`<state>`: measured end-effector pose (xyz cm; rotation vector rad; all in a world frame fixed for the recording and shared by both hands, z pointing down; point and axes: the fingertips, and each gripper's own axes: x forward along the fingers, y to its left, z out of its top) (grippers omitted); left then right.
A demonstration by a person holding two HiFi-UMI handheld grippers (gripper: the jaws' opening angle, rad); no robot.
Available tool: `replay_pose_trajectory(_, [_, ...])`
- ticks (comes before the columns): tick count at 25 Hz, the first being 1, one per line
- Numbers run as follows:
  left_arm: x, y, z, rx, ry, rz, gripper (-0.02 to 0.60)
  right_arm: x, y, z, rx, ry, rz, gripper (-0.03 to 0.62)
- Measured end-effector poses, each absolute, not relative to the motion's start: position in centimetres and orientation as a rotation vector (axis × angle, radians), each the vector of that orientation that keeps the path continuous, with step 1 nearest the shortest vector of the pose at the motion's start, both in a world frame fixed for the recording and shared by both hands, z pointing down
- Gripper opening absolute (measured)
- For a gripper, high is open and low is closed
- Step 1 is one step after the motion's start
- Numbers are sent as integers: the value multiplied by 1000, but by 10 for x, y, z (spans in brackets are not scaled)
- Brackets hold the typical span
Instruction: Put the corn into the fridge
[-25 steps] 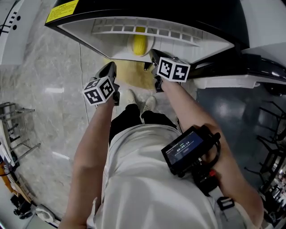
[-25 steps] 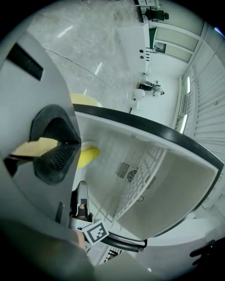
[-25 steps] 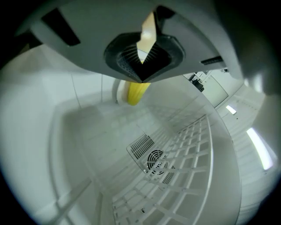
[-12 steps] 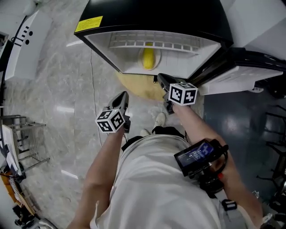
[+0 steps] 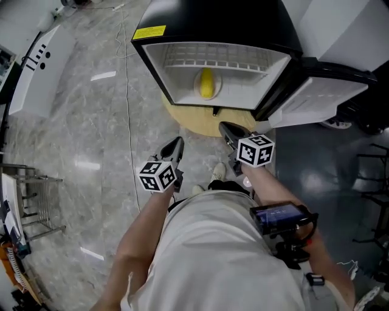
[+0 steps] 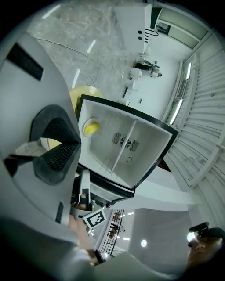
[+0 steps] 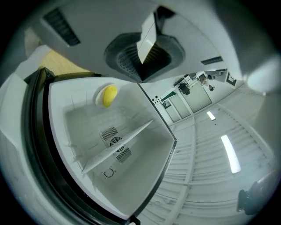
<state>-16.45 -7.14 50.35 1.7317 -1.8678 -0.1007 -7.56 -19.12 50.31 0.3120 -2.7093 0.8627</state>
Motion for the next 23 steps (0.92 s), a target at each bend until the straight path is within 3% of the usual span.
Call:
replay_pose_trajectory(11, [-132, -64, 491, 1846, -1829, -96, 8, -54, -160, 478, 315, -2763, 776, 8])
replay_pose_trajectory(17, [-154, -82, 527, 1856, -1815, -74, 8, -82, -170, 515, 303, -2761, 784, 8])
replay_pose_trajectory(23, [-144, -91, 501, 1883, -1829, -74, 8, -71, -179, 487, 307, -2789, 759, 8])
